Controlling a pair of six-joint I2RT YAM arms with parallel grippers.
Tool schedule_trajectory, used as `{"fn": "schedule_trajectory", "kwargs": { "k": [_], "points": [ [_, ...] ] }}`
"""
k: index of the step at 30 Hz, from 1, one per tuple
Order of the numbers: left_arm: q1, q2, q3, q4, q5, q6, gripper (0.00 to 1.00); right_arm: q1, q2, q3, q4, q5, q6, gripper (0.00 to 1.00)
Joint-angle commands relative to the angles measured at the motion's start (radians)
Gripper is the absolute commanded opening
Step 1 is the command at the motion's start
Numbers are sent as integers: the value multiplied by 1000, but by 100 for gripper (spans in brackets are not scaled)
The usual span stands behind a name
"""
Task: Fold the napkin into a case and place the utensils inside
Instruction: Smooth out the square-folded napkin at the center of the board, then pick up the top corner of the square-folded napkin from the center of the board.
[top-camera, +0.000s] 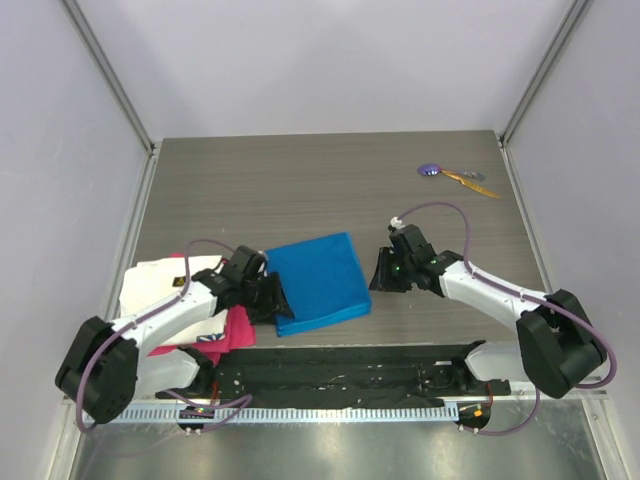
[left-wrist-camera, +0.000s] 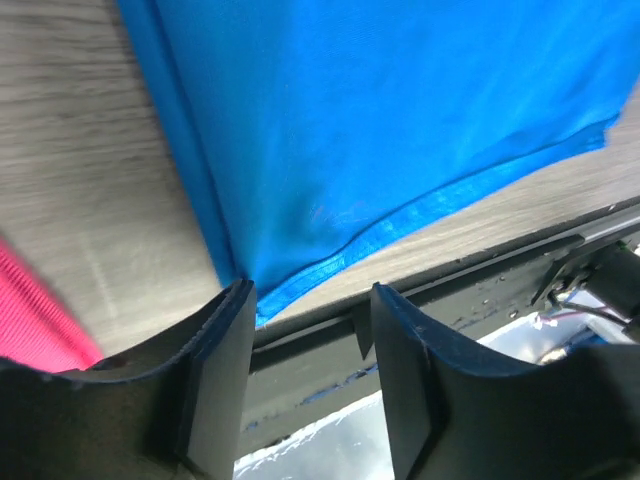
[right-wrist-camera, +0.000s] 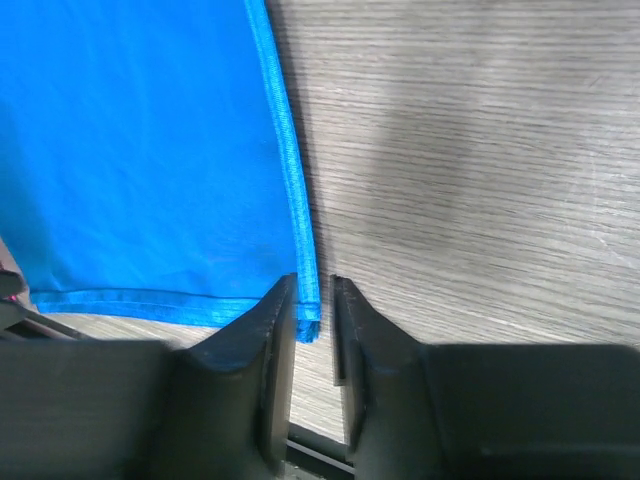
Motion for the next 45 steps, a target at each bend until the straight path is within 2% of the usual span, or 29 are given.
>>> {"fn": "schedule_trajectory", "kwargs": {
  "k": [1,3,6,9,11,15,19,22,27,28,30,31,34,45],
  "points": [
    [-4,-76,75,-140,-109,-10,57,-5,-6,57,-18,13,-10,38],
    [-4,-82,76,-151,-114,-41,61,-5,7,71,-18,8,-14,46],
    [-4,-85,67,-163,-124,-76,61,-8,23,91,-18,-5,-18,51],
    [-4,-82,56,-172,-152,-95,62,-8,46,95,-4,-27,-14,52],
    [-4,-68,46,-151,-137,-110,60,-8,57,89,7,-33,-1,51],
    [-4,-27,32,-106,-111,-115,58,-6,66,85,22,-56,16,42],
    [-4,-5,-9,-50,-91,-122,54,-6,65,72,24,-59,28,38],
    [-4,7,-33,-10,-85,-125,48,-6,54,48,24,-44,36,38],
    [-4,41,-43,43,-86,-125,34,-6,63,6,33,-51,51,44],
    [-4,47,-45,68,-85,-125,28,-6,63,-7,35,-53,55,45],
    [-4,72,-40,84,-85,-119,22,-6,60,-18,39,-61,60,47],
    [-4,79,-37,92,-85,-119,15,-8,56,-27,41,-61,65,48],
    [-4,104,-40,122,-83,-118,6,-12,42,-47,44,-54,69,48],
    [-4,133,-51,187,-72,-93,3,-52,42,-83,87,-65,100,42]
  ]
}}
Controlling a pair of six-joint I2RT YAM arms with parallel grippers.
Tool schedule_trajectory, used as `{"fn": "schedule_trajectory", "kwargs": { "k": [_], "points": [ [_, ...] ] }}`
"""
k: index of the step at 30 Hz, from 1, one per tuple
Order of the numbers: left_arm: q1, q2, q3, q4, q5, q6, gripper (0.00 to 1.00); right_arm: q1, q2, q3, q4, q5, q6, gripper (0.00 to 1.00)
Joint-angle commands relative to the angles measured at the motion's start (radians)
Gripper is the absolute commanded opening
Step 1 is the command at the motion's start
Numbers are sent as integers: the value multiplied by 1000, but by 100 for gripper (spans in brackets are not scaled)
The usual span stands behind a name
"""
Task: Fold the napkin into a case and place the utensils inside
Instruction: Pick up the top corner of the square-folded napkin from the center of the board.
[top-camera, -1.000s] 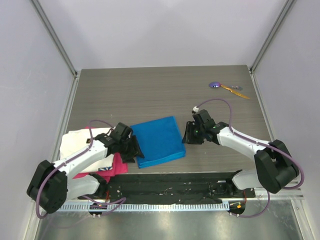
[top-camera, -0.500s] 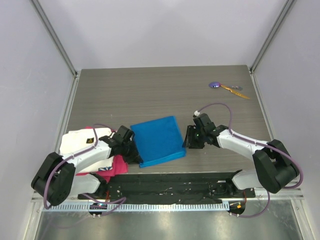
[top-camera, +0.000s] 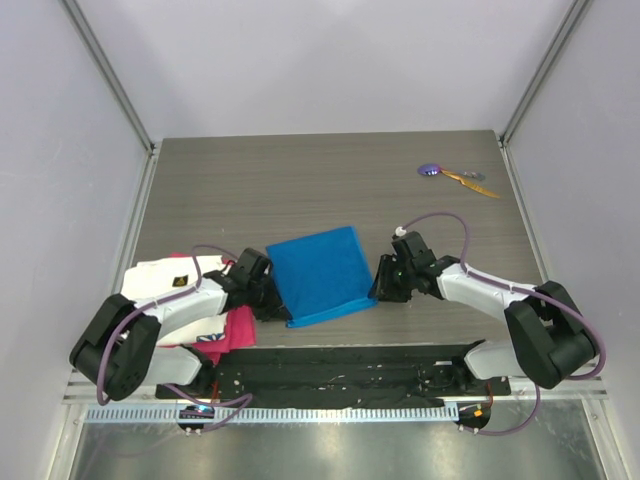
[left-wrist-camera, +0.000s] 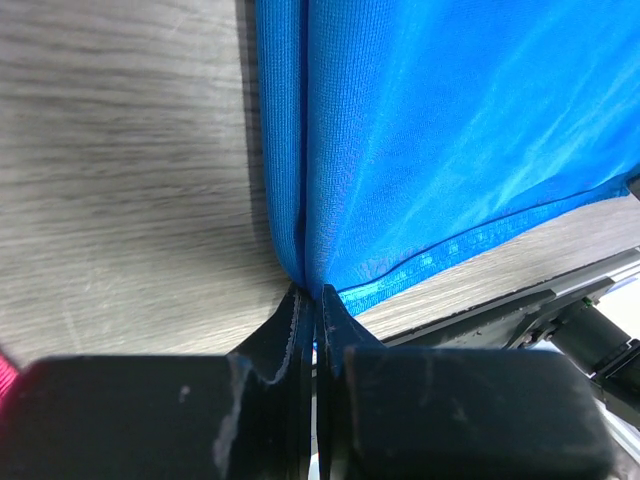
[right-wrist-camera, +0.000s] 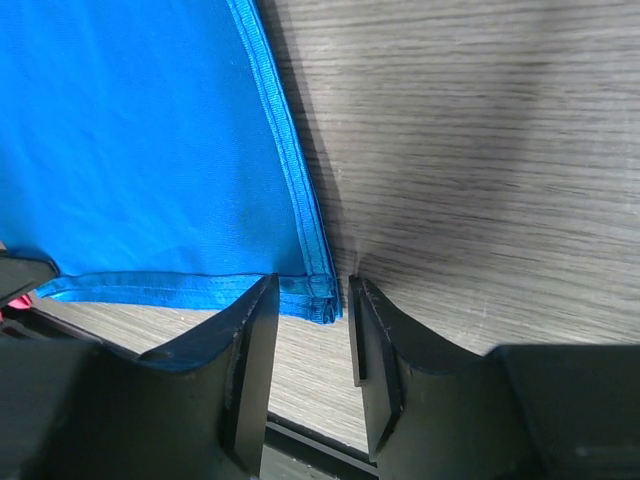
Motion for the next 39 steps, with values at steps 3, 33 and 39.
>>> {"fn": "schedule_trajectory", "kwargs": {
  "k": [3,33,39],
  "points": [
    [-4,24,-24,40,-30,35,2,-22,-2,-16,35,5,10,41],
    [-4,48,-53,76,1,36,0,-27,-5,76,-30,48,-47,27],
    [-4,45,-60,79,5,36,0,-25,8,88,-27,51,-58,31]
  ]
}}
